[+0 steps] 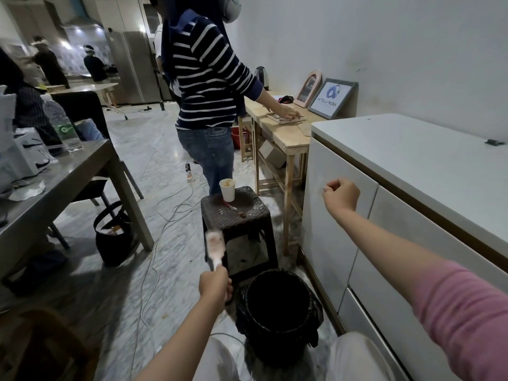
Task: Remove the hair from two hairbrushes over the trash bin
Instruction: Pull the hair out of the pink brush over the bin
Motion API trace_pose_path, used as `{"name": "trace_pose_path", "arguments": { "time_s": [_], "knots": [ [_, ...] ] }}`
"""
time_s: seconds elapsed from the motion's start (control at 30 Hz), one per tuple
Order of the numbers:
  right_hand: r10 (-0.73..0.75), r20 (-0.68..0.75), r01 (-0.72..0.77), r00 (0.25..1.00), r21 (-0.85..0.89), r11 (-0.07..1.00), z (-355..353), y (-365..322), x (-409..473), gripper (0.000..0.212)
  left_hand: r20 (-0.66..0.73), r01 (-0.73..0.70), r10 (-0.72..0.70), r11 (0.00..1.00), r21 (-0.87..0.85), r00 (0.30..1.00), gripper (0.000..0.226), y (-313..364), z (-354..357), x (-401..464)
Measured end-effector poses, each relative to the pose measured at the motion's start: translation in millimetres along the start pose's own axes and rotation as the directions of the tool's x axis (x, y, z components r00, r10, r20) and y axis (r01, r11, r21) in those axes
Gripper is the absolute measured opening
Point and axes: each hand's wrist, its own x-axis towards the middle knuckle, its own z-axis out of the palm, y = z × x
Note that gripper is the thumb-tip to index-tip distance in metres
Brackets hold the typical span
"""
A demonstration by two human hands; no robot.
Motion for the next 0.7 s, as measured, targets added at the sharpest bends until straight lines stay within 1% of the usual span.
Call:
{"name": "trace_pose_path", "arguments": {
  "time_s": [0.07,0.13,0.2,0.27,0.37,0.5,0.6,0.7],
  "knots": [
    [0.026,-0.025,-0.026,0.999,0.001,1.0,-5.8,3.0,2.6,0.01,-0.085,-0.003,-0.001,0.999,-0.049,0.996,0.032,-1.9,-6.4,4.1],
    [0.044,-0.032,-0.044,0.999,-0.001,0.999,-9.5,5.6,3.6,0.013,-0.133,-0.003,-0.006,0.998,-0.07,0.991,0.031,-3.5,-10.4,7.1],
    [0.048,-0.011,-0.048,0.999,-0.013,0.999,-8.6,8.9,2.0,0.016,-0.137,-0.009,0.003,0.999,-0.039,0.991,0.033,-3.0,-10.4,6.8],
    [0.049,0.035,-0.048,0.998,-0.036,0.998,-4.1,11.0,-1.9,0.018,-0.108,-0.02,0.021,1.0,0.008,0.994,0.038,-1.5,-6.7,4.1],
    [0.061,0.173,-0.047,0.983,-0.079,0.996,4.1,13.2,-6.8,0.021,-0.013,-0.054,0.055,0.998,0.043,0.998,0.037,1.9,1.3,-3.1],
    [0.089,0.431,-0.023,0.898,-0.155,0.988,11.7,12.4,-12.7,0.024,0.086,-0.104,0.098,0.992,0.067,0.991,0.032,9.6,10.5,-16.0],
    [0.106,0.539,-0.007,0.835,-0.182,0.983,13.9,9.0,-19.0,0.025,0.136,-0.142,0.132,0.988,0.063,0.982,0.031,15.1,14.8,-22.8],
    [0.125,0.597,-0.024,0.792,-0.174,0.984,14.6,4.2,-25.3,0.028,0.158,-0.158,0.145,0.985,0.071,0.977,0.032,18.9,17.5,-26.4]
  ]
}}
